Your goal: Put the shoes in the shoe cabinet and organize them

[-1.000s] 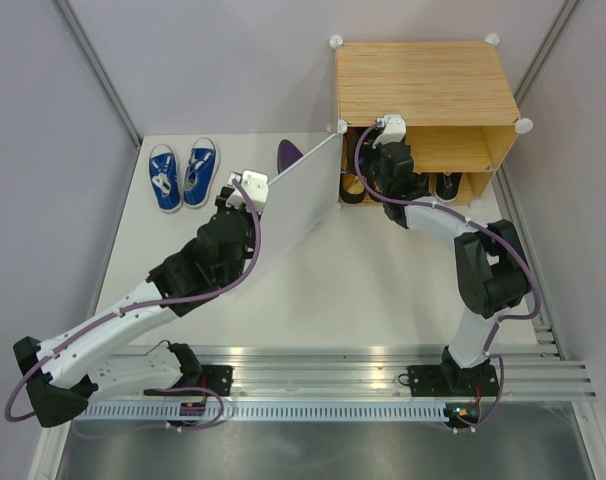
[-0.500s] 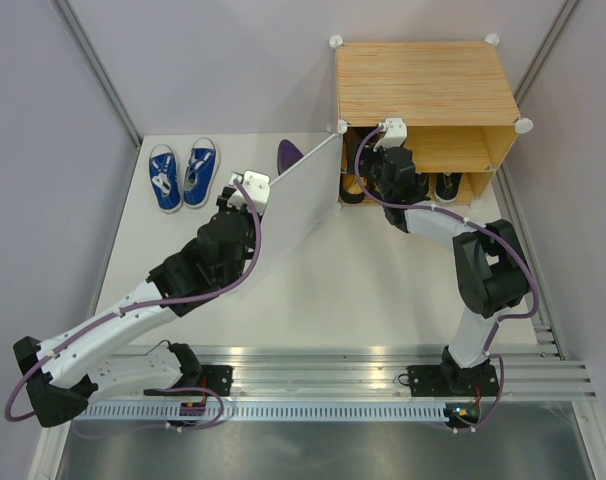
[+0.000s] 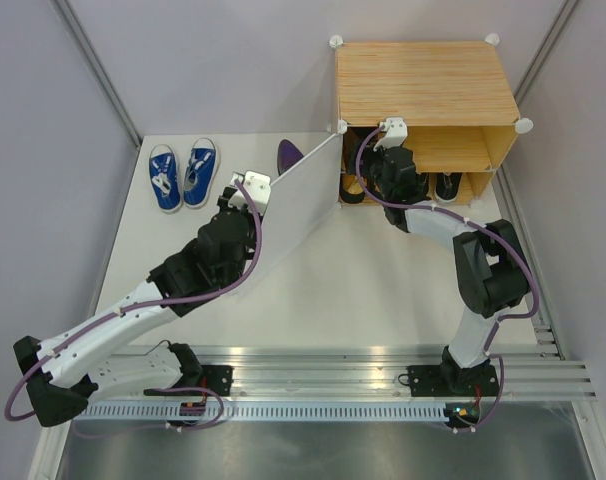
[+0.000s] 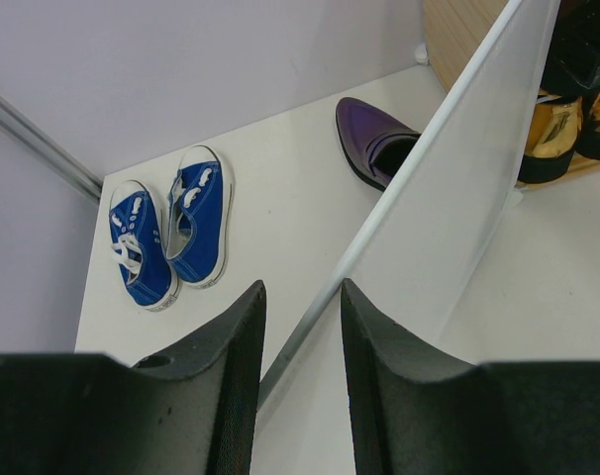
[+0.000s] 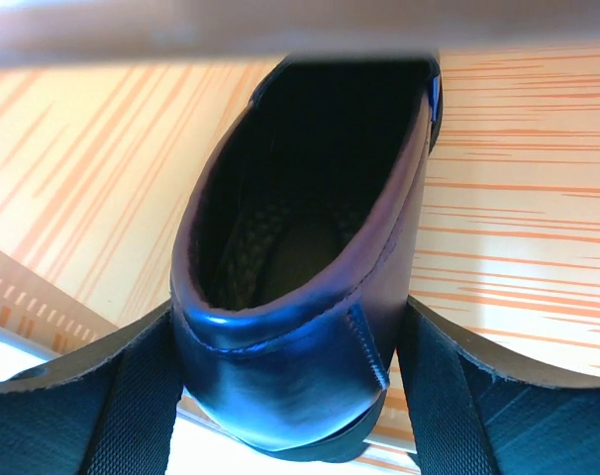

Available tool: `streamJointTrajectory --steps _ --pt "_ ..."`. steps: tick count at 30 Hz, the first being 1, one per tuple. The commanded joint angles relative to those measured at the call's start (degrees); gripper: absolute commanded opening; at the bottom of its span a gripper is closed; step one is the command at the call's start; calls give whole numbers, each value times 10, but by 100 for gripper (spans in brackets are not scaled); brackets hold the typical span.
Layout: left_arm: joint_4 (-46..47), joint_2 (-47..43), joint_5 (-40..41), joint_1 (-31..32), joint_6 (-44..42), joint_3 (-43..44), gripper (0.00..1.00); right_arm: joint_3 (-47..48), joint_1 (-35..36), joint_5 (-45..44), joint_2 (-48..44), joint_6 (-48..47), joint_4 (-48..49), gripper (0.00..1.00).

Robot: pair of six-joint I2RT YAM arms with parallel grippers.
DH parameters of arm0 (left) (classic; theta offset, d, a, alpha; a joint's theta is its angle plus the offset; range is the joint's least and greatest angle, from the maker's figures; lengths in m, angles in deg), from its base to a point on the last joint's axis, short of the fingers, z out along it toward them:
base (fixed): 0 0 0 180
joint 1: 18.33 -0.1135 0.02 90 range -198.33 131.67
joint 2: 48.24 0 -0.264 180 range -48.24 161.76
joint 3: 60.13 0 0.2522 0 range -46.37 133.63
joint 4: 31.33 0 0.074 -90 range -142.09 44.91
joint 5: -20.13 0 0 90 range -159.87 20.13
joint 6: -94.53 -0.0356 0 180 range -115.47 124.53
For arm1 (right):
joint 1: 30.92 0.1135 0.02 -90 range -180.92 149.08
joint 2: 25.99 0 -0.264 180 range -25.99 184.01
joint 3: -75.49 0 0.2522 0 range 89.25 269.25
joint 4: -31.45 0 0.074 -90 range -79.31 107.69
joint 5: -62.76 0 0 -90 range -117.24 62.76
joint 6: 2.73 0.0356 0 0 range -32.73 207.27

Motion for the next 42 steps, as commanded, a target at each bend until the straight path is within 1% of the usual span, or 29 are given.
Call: streamJointTrajectory --steps 1,3,4,7,9,12,13,17,19,21,22,26,29,30,33,34,36,37,38,40,42 --pt "-17 7 -19 3 8 6 41 6 0 32 22 67 -41 70" --pt "-18 6 -19 3 9 6 40 9 2 33 21 74 -42 74" --pt "-18 5 -19 3 9 6 40 10 4 32 20 75 -48 79" --pt "-18 4 -19 3 10 7 41 17 7 24 16 76 -67 86" --pt "-18 3 -19 3 10 7 42 20 7 16 10 76 -80 88" --pt "-20 1 -20 3 12 8 43 24 7 -4 3 71 -103 97" --pt "-21 0 -20 4 12 8 43 25 7 -8 2 68 -109 97" --pt "-21 0 -21 4 12 8 44 24 6 -26 -11 65 -129 98" --pt "-21 2 -21 5 11 7 46 18 6 -26 -26 59 -135 98" --pt "-23 5 -23 4 12 9 47 12 6 -23 -44 54 -149 98" --pt "-24 6 -26 5 12 10 49 6 6 -16 -51 51 -151 98" --pt "-33 4 -31 4 18 15 51 -13 6 -5 -89 46 -164 98" --pt "-35 0 -31 4 18 17 53 -20 7 7 -123 42 -193 98" --pt "-36 -1 -31 4 18 18 56 -26 6 9 -132 45 -198 98" --pt "-36 -1 -36 4 17 18 61 -73 7 21 -182 60 -199 98" --pt "-40 1 -47 4 16 19 62 -104 6 21 -196 64 -197 98" --pt "-52 3 -72 5 22 27 65 -134 6 18 -240 68 -198 98" --pt "-57 4 -101 5 26 32 66 -161 6 15 -253 70 -198 98" --pt "-77 5 -120 4 34 37 67 -173 6 16 -281 72 -200 98" --pt "-102 6 -173 6 44 63 70 -200 6 17 -306 75 -208 98" --pt "-131 -4 -206 6 61 84 72 -211 7 20 -334 79 -224 98"
